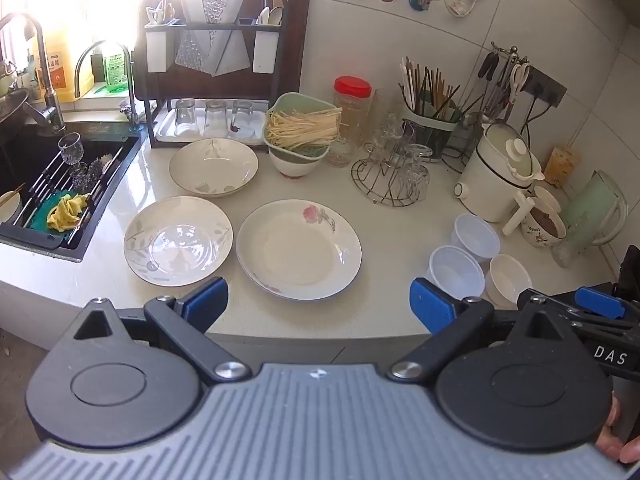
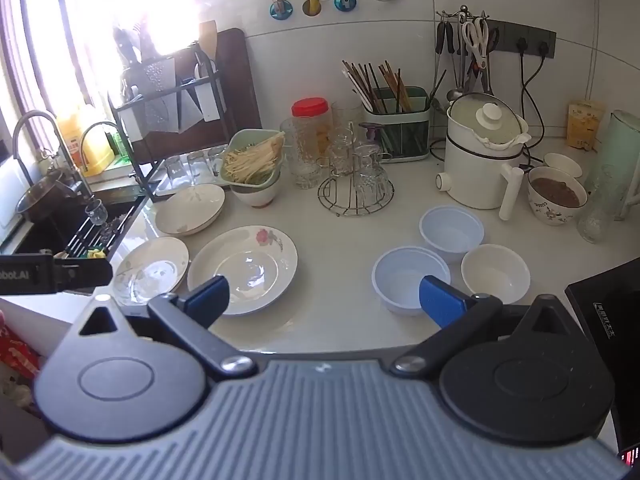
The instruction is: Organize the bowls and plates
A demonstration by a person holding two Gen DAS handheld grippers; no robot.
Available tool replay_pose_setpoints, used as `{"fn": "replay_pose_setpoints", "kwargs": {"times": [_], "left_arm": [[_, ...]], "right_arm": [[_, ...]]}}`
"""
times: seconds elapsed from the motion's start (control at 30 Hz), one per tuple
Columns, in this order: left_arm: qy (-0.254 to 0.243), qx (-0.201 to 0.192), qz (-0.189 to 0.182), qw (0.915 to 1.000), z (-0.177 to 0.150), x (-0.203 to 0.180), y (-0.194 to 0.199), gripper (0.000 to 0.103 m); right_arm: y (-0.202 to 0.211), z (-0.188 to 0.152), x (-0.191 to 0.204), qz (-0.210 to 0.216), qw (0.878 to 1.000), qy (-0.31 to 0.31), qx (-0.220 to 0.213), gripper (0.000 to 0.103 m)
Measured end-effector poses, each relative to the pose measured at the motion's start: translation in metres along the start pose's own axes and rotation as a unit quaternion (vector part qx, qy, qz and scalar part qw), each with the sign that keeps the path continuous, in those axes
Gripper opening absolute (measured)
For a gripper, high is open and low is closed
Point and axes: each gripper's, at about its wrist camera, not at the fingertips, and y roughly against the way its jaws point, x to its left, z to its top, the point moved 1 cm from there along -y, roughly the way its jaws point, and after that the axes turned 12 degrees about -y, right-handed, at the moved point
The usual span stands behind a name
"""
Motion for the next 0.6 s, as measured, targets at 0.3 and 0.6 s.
{"fn": "replay_pose_setpoints", "kwargs": {"times": [0.3,0.6], "left_arm": [[-0.008,-0.004,0.0,1.0,-0.0006,-0.0041,0.0051,0.099],[-0.007,-0.005,-0.005,0.9999,-0.0036,-0.0058,0.0061,0.099]], "right_arm": [[0.0037,-0.0009,0.0013,0.001,1.0,0.0,-0.003,0.103],[0.0043,-0.0032,0.0016,-0.004,1.0,0.004,0.002,0.103]]}}
